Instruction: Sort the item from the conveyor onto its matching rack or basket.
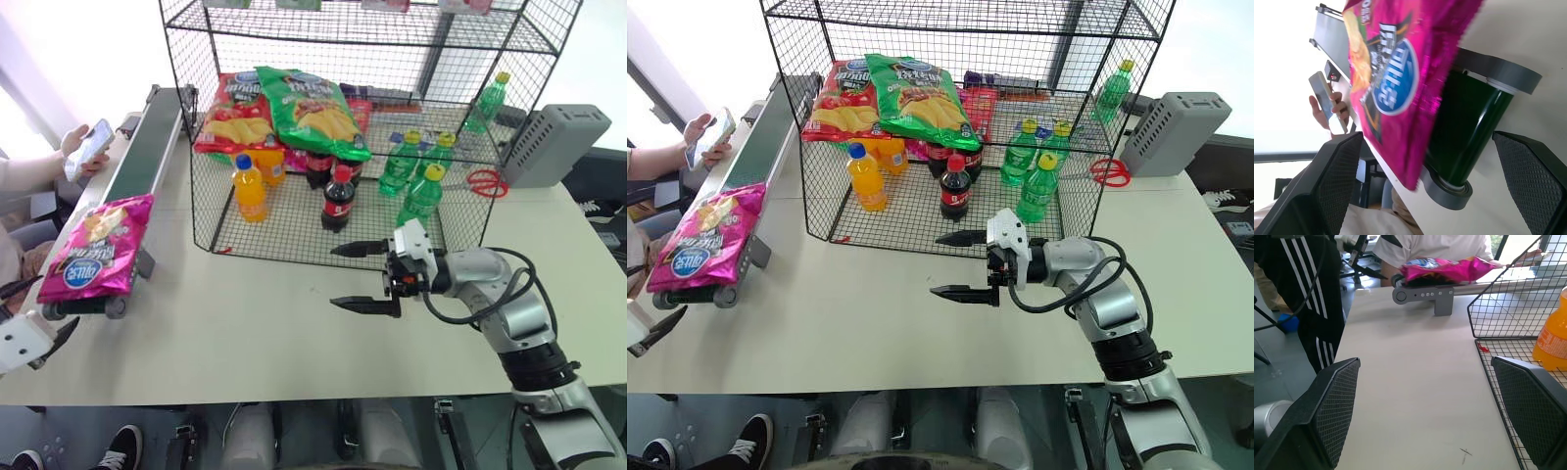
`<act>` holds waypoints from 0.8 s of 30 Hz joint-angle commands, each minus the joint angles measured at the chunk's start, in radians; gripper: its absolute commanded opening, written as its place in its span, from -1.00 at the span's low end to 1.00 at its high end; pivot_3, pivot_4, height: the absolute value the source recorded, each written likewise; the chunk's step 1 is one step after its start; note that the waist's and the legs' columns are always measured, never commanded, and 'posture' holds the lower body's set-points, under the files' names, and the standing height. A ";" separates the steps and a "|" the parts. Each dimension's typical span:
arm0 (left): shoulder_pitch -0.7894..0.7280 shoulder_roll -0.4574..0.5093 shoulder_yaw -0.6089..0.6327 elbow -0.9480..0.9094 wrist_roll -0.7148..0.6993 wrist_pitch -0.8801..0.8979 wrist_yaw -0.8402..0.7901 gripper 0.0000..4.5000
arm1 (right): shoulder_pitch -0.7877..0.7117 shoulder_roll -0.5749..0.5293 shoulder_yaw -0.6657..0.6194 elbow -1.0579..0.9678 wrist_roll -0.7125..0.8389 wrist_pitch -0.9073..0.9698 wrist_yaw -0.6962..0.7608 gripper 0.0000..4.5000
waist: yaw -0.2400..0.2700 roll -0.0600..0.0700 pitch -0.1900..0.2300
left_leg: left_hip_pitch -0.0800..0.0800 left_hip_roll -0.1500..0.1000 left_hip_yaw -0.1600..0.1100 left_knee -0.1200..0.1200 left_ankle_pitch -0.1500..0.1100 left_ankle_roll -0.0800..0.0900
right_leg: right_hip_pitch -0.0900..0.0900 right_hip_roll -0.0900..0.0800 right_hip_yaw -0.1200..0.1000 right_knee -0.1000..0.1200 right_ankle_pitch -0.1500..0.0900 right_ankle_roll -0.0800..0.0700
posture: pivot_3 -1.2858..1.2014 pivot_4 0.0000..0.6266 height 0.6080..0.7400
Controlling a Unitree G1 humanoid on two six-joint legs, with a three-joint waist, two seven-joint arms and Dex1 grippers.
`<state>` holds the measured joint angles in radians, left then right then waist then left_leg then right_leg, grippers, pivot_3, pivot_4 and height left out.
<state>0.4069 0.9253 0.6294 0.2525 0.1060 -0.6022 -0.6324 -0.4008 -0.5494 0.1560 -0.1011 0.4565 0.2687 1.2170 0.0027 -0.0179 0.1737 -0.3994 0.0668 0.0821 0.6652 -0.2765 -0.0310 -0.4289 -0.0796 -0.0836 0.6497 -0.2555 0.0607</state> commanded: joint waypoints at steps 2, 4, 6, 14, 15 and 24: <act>-0.015 0.018 -0.018 -0.027 -0.009 0.008 0.013 1.00 | -0.001 -0.004 -0.021 -0.017 -0.002 -0.024 -0.002 0.98 | 0.000 0.000 0.000 | 0.000 0.000 0.000 0.000 0.000 0.000 | 0.000 0.000 0.000 0.000 0.000 0.000 | 0.03 -0.52 1.00; -0.027 0.016 -0.023 -0.042 -0.023 0.022 0.013 1.00 | -0.001 -0.004 -0.020 -0.016 -0.005 -0.026 -0.003 0.98 | 0.000 0.000 0.000 | 0.000 0.000 0.000 0.000 0.000 0.000 | 0.000 0.000 0.000 0.000 0.000 0.000 | 0.03 -0.52 1.00; -0.039 0.018 -0.033 -0.049 -0.012 0.031 0.018 1.00 | -0.001 -0.005 -0.020 -0.014 -0.008 -0.029 -0.004 0.98 | 0.000 0.000 0.000 | 0.000 0.000 0.000 0.000 0.000 0.000 | 0.000 0.000 0.000 0.000 0.000 0.000 | 0.03 -0.52 1.00; -0.054 0.010 -0.057 -0.072 -0.044 0.068 -0.005 -0.01 | -0.008 -0.012 -0.026 -0.001 -0.020 -0.037 -0.003 1.00 | -0.002 0.000 0.000 | 0.000 0.000 0.000 0.000 0.000 0.000 | 0.000 0.000 0.000 0.000 0.000 0.000 | 0.03 -0.52 1.00; -0.055 0.011 -0.058 -0.073 -0.044 0.068 -0.007 -0.22 | -0.008 -0.012 -0.026 0.000 -0.022 -0.041 -0.002 1.00 | -0.002 0.000 0.000 | 0.000 0.000 0.000 0.000 0.000 0.000 | 0.000 0.000 0.000 0.000 0.000 0.000 | 0.03 -0.52 1.00; -0.106 -0.025 -0.017 -0.135 -0.199 0.188 -0.015 -0.98 | -0.017 -0.002 -0.021 0.022 -0.044 -0.071 -0.006 1.00 | -0.007 0.000 0.000 | 0.000 0.000 0.000 0.000 0.000 0.000 | 0.000 0.000 0.000 0.000 0.000 0.000 | 0.03 -0.52 1.00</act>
<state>0.3198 0.9096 0.5673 0.1572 -0.0098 -0.4551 -0.6487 -0.3998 -0.5530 0.1535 -0.0723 0.4111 0.2227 1.2110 -0.0045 -0.0179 0.1737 -0.3994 0.0668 0.0820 0.6652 -0.2764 -0.0310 -0.4289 -0.0796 -0.0836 0.6501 -0.2553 0.0608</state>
